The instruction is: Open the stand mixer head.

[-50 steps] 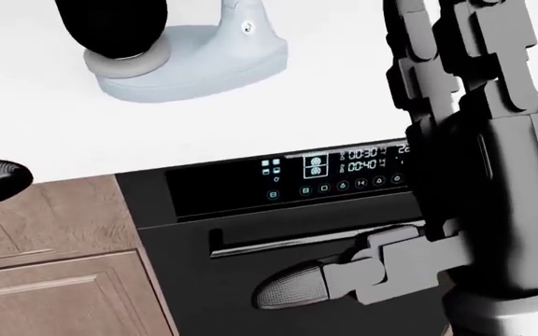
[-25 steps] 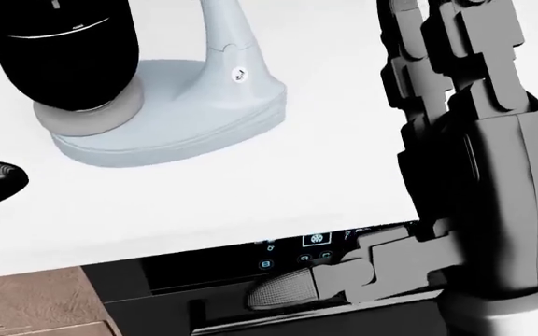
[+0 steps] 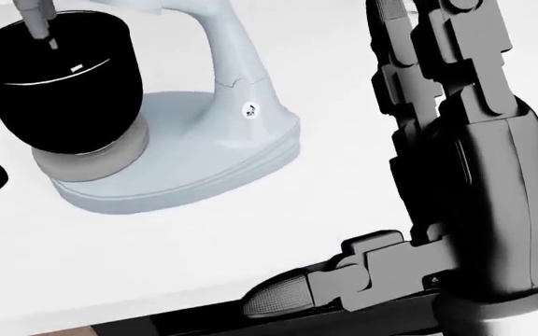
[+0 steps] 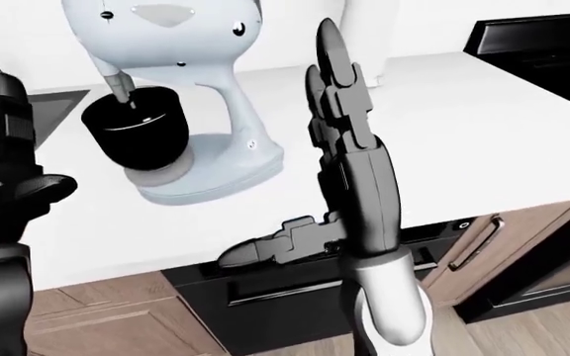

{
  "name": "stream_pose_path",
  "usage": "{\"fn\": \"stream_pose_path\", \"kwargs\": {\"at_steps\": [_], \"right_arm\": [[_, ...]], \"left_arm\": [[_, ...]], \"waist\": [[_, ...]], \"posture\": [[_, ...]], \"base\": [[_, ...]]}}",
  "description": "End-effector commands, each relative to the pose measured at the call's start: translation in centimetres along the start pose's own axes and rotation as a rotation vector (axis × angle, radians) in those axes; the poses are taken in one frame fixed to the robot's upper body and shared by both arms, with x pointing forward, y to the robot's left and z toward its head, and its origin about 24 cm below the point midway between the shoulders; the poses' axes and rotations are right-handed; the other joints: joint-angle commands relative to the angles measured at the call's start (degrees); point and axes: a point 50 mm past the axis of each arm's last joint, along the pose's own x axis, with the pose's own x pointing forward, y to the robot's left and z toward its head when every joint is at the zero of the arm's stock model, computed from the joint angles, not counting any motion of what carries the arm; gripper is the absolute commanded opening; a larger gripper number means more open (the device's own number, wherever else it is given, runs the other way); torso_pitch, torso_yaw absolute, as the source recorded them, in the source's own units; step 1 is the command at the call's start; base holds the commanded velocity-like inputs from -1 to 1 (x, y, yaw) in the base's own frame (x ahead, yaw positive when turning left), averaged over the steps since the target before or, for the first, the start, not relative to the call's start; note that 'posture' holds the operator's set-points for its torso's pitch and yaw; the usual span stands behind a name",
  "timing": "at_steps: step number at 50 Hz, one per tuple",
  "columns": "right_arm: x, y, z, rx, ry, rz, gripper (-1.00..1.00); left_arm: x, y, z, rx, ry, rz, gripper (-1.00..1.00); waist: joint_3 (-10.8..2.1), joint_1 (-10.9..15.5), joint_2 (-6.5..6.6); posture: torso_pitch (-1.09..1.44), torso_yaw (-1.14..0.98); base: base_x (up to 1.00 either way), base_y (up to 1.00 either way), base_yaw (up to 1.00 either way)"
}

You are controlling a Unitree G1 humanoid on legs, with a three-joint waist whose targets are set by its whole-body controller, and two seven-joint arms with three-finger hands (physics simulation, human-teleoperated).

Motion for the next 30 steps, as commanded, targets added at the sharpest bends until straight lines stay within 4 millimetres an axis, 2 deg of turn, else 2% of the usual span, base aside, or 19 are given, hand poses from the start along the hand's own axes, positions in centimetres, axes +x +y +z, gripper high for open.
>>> {"fn": "stream_pose_path", "kwargs": {"at_steps": [1,12,18,21,30], "right_arm": [[0.0,0.0,1.1,-0.003,-0.072,-0.005,1.00],[0.1,-0.2,0.2,0.026,-0.025,-0.016,1.00],[0.6,0.5,-0.8,0.022,0.066,0.051,1.00],[0.7,0.8,-2.2,0.069,0.196,0.103,1.00],[0.6,1.4,-4.1,0.073,0.348,0.195,1.00]], "left_arm": [[0.0,-0.5,1.1,-0.011,-0.067,-0.033,1.00],[0.1,-0.4,0.9,-0.011,-0.064,-0.028,1.00],[0.3,-0.3,0.9,-0.023,-0.069,-0.019,1.00],[0.4,-0.2,0.9,-0.027,-0.069,-0.015,1.00],[0.4,-0.3,1.0,-0.025,-0.072,-0.019,1.00]], "waist": [[-1.37,0.0,0.17],[-5.31,0.0,0.08],[-7.49,0.1,0.06],[-8.17,0.1,0.08],[-9.14,0.5,0.08]], "posture": [[-0.06,0.00],[-0.17,0.00],[-0.19,0.00],[-0.19,0.00],[-0.19,0.00]], "base": [[0.00,0.00,0.00],[0.00,0.00,0.00],[0.00,0.00,0.00],[0.00,0.00,0.00],[0.00,0.00,0.00]]}}
